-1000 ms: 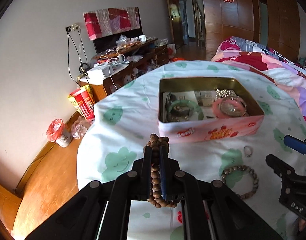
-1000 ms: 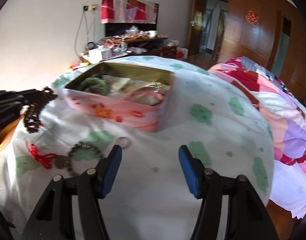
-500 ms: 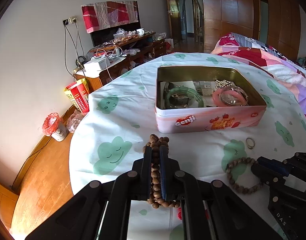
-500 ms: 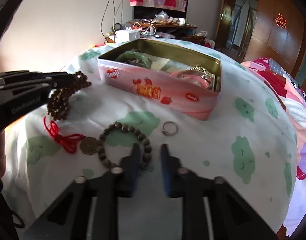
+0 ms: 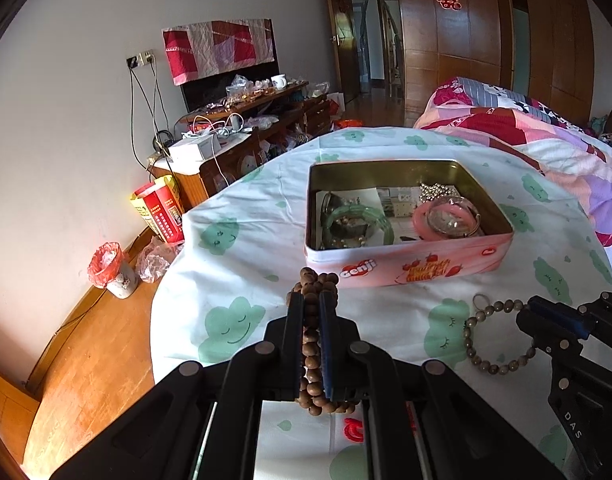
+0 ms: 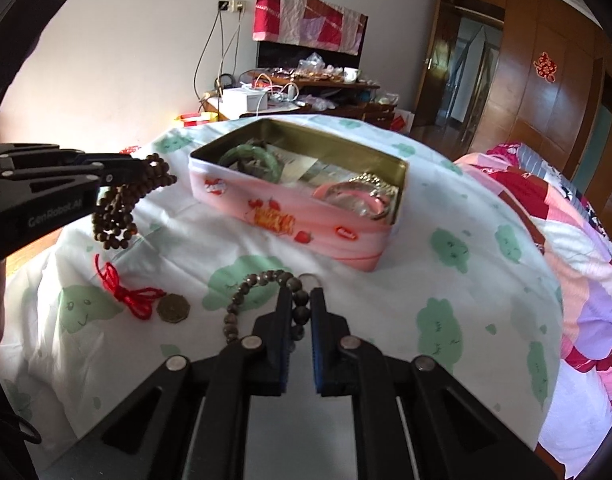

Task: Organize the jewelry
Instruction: 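Carry the wooden bead and grey bead bracelets over the pink tin with both tools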

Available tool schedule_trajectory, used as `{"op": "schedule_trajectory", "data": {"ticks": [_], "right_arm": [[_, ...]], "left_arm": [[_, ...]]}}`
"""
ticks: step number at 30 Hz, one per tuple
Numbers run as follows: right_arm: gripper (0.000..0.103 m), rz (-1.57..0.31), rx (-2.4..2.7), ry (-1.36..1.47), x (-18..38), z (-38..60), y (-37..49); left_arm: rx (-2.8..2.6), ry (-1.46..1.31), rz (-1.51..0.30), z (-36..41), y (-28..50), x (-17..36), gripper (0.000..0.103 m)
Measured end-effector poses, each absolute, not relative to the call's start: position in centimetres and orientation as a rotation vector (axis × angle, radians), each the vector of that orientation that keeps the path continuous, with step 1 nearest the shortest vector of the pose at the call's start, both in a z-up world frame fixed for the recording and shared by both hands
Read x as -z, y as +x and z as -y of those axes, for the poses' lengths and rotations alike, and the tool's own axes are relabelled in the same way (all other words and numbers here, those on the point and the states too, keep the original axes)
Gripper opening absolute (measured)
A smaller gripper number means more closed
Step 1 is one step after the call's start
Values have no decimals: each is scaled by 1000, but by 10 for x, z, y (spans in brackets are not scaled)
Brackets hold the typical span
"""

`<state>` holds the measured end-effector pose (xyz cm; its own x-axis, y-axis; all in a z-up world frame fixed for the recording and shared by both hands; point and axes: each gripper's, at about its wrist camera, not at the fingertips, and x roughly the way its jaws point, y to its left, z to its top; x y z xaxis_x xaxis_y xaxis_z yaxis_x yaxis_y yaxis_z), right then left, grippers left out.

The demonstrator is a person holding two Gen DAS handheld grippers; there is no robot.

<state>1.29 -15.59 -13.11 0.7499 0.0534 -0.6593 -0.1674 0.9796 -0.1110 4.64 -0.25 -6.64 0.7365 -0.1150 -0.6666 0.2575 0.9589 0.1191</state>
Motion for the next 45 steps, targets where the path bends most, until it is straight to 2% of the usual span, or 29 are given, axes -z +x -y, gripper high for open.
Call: {"op": "schedule_trajectory", "data": {"ticks": [23,45], "right_arm": [[10,-631,-76,-165,100,173,21],[10,-569,-53,-185,65,184,59]], "left_arm": [[240,233,-655,18,50,28,7],[240,276,-635,37,90,8,7]]}}
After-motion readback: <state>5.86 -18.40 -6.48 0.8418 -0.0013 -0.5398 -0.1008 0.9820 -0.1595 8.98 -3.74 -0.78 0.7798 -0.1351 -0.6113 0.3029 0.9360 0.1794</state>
